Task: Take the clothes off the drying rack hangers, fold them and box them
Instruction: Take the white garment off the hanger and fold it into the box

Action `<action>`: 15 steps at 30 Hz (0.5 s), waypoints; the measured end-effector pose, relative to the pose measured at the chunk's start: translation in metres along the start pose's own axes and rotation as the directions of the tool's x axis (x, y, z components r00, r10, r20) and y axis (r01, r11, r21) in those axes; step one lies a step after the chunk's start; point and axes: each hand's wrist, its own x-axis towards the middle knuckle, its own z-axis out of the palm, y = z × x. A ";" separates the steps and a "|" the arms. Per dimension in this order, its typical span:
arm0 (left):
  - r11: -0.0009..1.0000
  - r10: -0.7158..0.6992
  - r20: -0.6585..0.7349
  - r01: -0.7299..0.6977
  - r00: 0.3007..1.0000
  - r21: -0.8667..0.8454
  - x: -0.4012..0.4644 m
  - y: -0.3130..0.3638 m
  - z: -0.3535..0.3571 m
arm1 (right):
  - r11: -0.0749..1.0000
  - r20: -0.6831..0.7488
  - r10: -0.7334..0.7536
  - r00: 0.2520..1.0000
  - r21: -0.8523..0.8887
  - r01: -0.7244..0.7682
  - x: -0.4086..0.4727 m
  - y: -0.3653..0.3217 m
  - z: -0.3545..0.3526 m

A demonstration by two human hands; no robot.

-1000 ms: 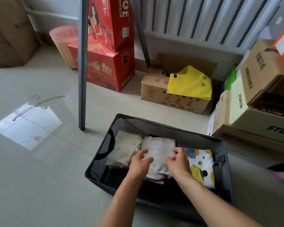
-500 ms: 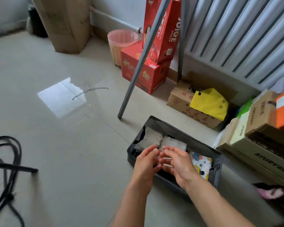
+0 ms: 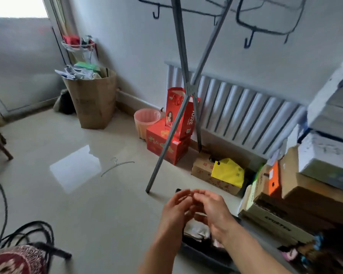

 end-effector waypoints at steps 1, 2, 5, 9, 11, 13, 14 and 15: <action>1.000 0.001 0.027 -0.001 1.000 0.004 -0.015 0.016 0.010 | 1.000 -0.020 -0.016 1.000 0.008 0.016 -0.017 -0.016 -0.003; 1.000 0.005 0.050 -0.005 0.999 0.000 -0.030 0.030 0.019 | 0.999 -0.033 -0.029 0.999 0.019 0.030 -0.032 -0.028 -0.005; 1.000 0.015 0.122 -0.016 0.992 0.007 -0.069 0.066 0.046 | 0.995 -0.072 -0.079 0.994 0.053 0.083 -0.075 -0.061 -0.012; 0.997 0.031 0.193 -0.044 0.981 0.065 -0.111 0.093 0.080 | 0.983 -0.106 -0.142 0.984 0.100 0.153 -0.129 -0.096 -0.032; 0.990 0.060 0.223 -0.086 0.973 0.108 -0.128 0.100 0.093 | 0.975 -0.137 -0.201 0.970 0.068 0.211 -0.155 -0.110 -0.044; 0.987 0.080 0.248 -0.112 0.966 0.118 -0.145 0.104 0.109 | 0.961 -0.160 -0.269 0.950 0.022 0.276 -0.180 -0.119 -0.057; 0.985 0.092 0.260 -0.126 0.961 0.117 -0.151 0.106 0.116 | 0.953 -0.165 -0.298 0.940 0.006 0.303 -0.189 -0.123 -0.063; 0.982 0.108 0.276 -0.147 0.955 0.121 -0.159 0.106 0.126 | 0.944 -0.177 -0.325 0.929 -0.005 0.329 -0.200 -0.127 -0.071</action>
